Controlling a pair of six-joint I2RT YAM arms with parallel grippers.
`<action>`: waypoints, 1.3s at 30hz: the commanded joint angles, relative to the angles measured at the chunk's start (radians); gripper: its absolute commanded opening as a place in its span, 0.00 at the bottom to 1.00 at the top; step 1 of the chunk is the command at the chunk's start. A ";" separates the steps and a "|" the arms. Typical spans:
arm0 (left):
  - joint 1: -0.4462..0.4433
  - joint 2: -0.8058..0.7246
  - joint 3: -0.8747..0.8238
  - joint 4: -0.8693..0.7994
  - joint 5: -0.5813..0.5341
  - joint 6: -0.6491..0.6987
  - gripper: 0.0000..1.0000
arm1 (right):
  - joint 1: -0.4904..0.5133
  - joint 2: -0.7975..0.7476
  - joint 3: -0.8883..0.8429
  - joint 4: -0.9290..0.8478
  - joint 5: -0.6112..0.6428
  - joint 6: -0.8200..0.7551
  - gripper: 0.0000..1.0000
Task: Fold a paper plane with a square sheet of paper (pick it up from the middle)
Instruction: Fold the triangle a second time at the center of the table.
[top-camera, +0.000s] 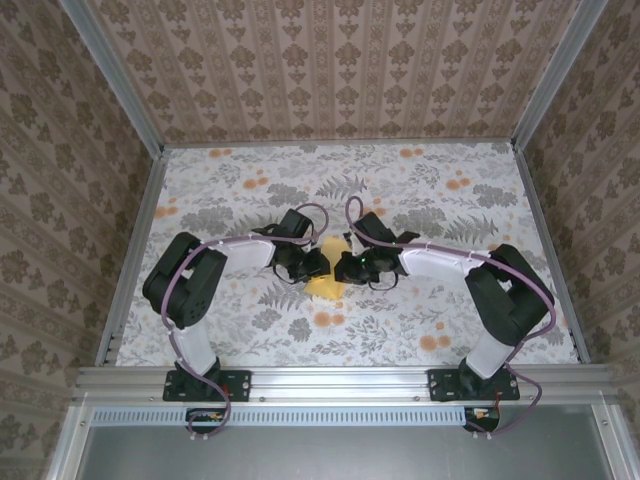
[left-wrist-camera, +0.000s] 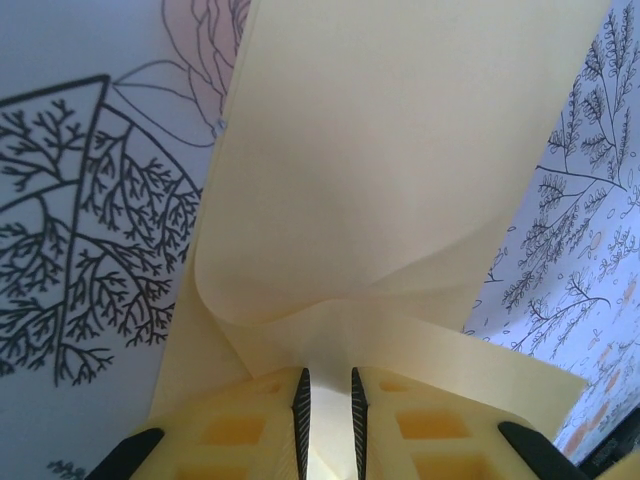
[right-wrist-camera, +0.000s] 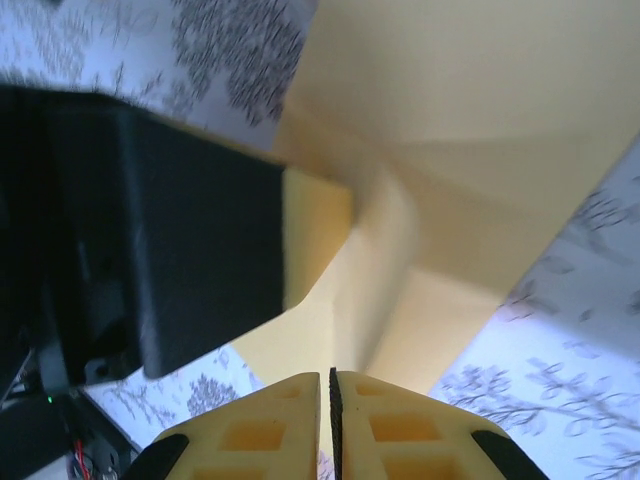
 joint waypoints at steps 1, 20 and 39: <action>0.004 0.021 -0.006 -0.027 -0.020 -0.018 0.22 | 0.045 -0.022 -0.023 -0.033 0.022 0.012 0.13; 0.003 0.010 -0.037 -0.016 -0.024 -0.032 0.21 | 0.083 0.067 -0.033 -0.038 0.035 0.024 0.12; 0.004 0.006 -0.055 -0.014 -0.022 -0.034 0.21 | 0.081 0.055 -0.034 0.009 -0.005 0.038 0.12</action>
